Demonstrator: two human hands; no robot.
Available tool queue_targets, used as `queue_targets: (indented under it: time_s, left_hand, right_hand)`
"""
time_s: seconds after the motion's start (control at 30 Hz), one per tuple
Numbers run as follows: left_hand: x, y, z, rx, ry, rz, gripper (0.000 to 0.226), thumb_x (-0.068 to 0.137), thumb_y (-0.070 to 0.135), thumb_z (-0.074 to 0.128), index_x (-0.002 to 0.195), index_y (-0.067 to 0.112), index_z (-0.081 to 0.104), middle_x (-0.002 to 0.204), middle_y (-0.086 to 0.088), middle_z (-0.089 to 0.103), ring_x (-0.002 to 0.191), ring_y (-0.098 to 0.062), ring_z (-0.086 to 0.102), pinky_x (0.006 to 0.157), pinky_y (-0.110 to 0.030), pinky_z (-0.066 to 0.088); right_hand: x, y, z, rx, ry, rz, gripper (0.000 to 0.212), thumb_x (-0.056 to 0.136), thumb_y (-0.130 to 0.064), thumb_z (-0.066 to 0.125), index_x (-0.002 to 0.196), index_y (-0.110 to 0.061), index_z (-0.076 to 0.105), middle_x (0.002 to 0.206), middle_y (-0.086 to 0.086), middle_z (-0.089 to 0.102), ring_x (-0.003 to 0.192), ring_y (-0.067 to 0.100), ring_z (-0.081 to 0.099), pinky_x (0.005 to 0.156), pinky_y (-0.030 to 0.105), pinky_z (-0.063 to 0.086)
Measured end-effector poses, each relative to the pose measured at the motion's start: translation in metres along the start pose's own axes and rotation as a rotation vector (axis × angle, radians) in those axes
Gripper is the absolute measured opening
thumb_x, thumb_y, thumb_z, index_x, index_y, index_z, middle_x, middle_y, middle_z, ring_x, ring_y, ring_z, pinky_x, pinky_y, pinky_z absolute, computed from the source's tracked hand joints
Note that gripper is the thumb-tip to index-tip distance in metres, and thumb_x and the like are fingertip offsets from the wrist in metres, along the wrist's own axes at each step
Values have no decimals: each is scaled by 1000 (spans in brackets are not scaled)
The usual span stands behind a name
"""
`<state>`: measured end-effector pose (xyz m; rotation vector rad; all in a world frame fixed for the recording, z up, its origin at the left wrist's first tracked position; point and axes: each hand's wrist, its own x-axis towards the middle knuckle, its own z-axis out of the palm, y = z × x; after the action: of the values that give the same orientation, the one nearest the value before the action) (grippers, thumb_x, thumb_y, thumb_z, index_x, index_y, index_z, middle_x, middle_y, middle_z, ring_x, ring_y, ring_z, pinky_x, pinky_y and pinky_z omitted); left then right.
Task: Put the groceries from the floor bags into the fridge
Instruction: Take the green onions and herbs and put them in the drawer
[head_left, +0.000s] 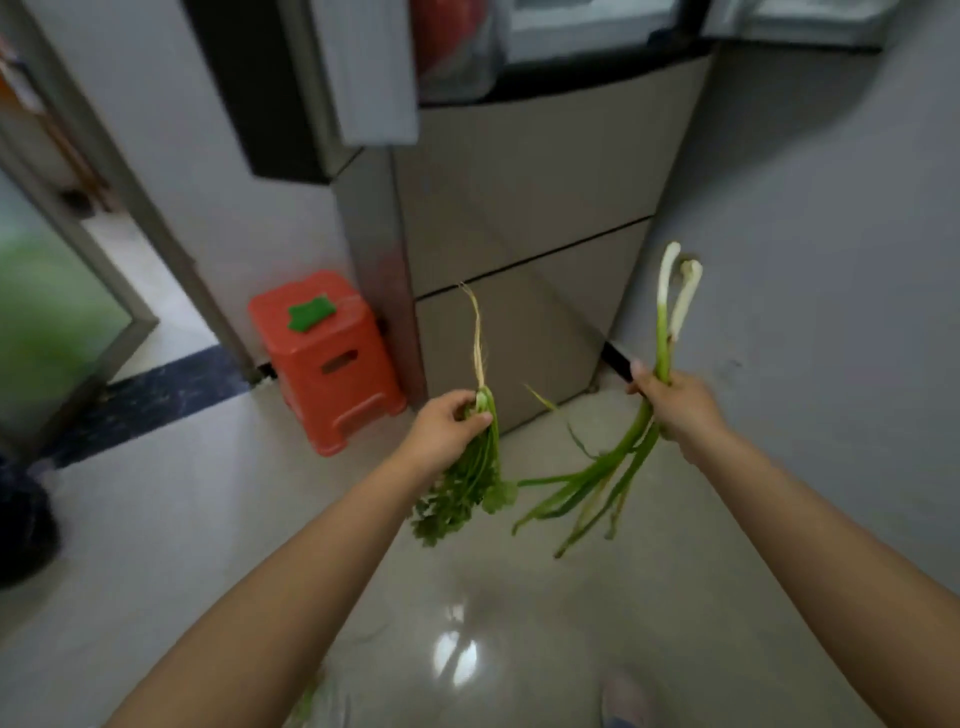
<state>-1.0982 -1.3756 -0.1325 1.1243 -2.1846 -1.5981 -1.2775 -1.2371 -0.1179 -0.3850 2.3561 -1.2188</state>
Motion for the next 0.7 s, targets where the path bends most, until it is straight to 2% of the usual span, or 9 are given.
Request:
queue_targets:
  time_s: [0.07, 0.13, 0.2, 0.27, 0.37, 0.4, 0.5, 0.63, 0.7]
  left_hand:
    - [19, 43, 26, 78, -23, 73, 25, 92, 10, 57, 115, 1, 62, 93, -4, 56, 85, -15, 52, 63, -21, 40]
    - [39, 86, 51, 157, -26, 151, 25, 92, 11, 56, 115, 2, 62, 95, -4, 56, 89, -15, 51, 74, -22, 38]
    - [59, 132, 70, 249, -17, 220, 27, 93, 12, 55, 117, 3, 60, 98, -3, 56, 92, -15, 52, 78, -22, 38]
    - [79, 178, 81, 304, 40, 263, 29, 94, 13, 54, 120, 2, 58, 104, -7, 59, 97, -20, 55, 80, -23, 38]
    - [104, 244, 87, 327, 168, 325, 32, 95, 15, 52, 125, 5, 54, 121, -13, 59, 112, -26, 55, 85, -27, 40]
    - [111, 265, 87, 337, 214, 349, 33, 95, 16, 52, 126, 6, 53, 123, -12, 59, 113, -26, 55, 87, -28, 41]
    - [132, 316, 83, 446, 382, 401, 34, 94, 18, 54, 126, 9, 53, 122, -9, 60, 113, -26, 55, 91, -31, 44]
    - [169, 364, 65, 543, 578, 428, 30, 90, 15, 59, 119, 8, 56, 117, -12, 63, 110, -29, 57, 92, -39, 49]
    - [193, 385, 50, 553, 674, 456, 28, 90, 14, 59, 116, 8, 57, 115, -12, 64, 107, -29, 58, 90, -40, 49]
  right_hand:
    - [23, -1, -49, 131, 30, 40, 38, 93, -35, 48, 66, -10, 56, 56, 4, 37, 45, 16, 38, 41, 20, 32]
    - [52, -8, -96, 271, 51, 38, 39, 93, -31, 50, 60, -11, 52, 49, 4, 36, 28, 9, 39, 32, 13, 30]
    - [82, -26, -140, 342, 57, -8, 39, 94, -31, 49, 60, -12, 52, 42, 4, 36, 17, 2, 32, 27, 7, 28]
    - [111, -52, -178, 403, 42, -89, 39, 94, -32, 47, 61, -12, 51, 43, 5, 36, 16, 1, 31, 27, 6, 31]
    - [146, -96, -219, 532, 3, -187, 40, 94, -35, 46, 61, -13, 50, 26, -6, 39, 18, 1, 32, 30, 7, 36]
    - [158, -111, -229, 579, -23, -215, 41, 94, -36, 46, 61, -12, 50, 27, -5, 39, 19, 2, 32, 31, 8, 38]
    - [196, -155, -244, 708, -91, -282, 42, 94, -36, 45, 61, -11, 50, 50, 5, 37, 20, 1, 32, 32, 8, 38]
    - [242, -222, -242, 866, -177, -330, 45, 95, -38, 42, 61, -10, 49, 47, 5, 39, 25, 2, 34, 31, 8, 38]
    - [266, -257, -236, 934, -197, -349, 45, 95, -39, 42, 61, -10, 48, 55, 5, 38, 39, 7, 36, 31, 8, 39]
